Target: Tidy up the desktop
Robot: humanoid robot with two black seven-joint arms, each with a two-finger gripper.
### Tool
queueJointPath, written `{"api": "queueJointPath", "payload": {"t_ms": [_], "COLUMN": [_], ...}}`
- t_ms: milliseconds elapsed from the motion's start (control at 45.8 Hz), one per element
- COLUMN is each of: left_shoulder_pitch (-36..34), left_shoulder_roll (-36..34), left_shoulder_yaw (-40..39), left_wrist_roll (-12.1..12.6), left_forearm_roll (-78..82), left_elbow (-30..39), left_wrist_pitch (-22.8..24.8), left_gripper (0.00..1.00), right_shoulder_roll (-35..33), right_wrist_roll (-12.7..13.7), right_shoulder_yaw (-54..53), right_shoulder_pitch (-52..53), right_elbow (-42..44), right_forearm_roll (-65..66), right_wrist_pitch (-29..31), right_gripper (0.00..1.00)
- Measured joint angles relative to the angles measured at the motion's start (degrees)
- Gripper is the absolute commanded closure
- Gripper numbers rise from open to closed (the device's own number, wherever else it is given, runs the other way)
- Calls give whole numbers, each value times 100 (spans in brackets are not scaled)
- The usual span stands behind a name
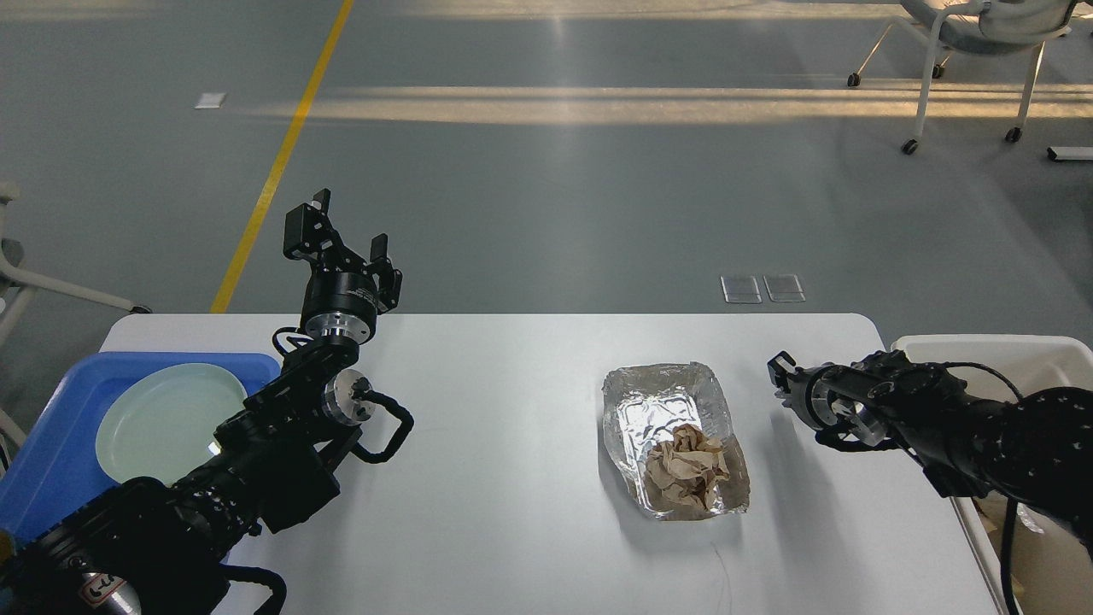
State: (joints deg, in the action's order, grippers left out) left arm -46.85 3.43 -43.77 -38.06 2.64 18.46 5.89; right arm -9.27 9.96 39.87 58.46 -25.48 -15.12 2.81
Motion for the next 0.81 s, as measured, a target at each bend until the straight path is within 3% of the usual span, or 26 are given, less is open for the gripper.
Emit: {"api": "queueJointPath", "payload": {"t_ms": [87,131,328,809], "left_shoulder_pitch": [0,0,0,0], "left_shoulder_roll": [0,0,0,0], "left_shoulder_yaw": [0,0,0,0], "left_wrist_roll": [0,0,0,0], "left_forearm_roll": [0,0,0,0], "left_elbow": [0,0,0,0], "left_wrist_pitch": [0,0,0,0], "left_gripper": [1,1,1,1], "right_shoulder_roll": [-10,-12,-102,-477], "right_wrist_roll": [-3,-3,-12,-33], "right_shoulder_yaw": [20,30,117,145], "right_shoulder_pitch": [25,29,22,249], "right_elbow": [0,1,46,88], "right_forearm_roll": [5,7,117,1755], "right_wrist_pitch": [0,0,-5,-159], "right_gripper": [42,35,35,35]}}
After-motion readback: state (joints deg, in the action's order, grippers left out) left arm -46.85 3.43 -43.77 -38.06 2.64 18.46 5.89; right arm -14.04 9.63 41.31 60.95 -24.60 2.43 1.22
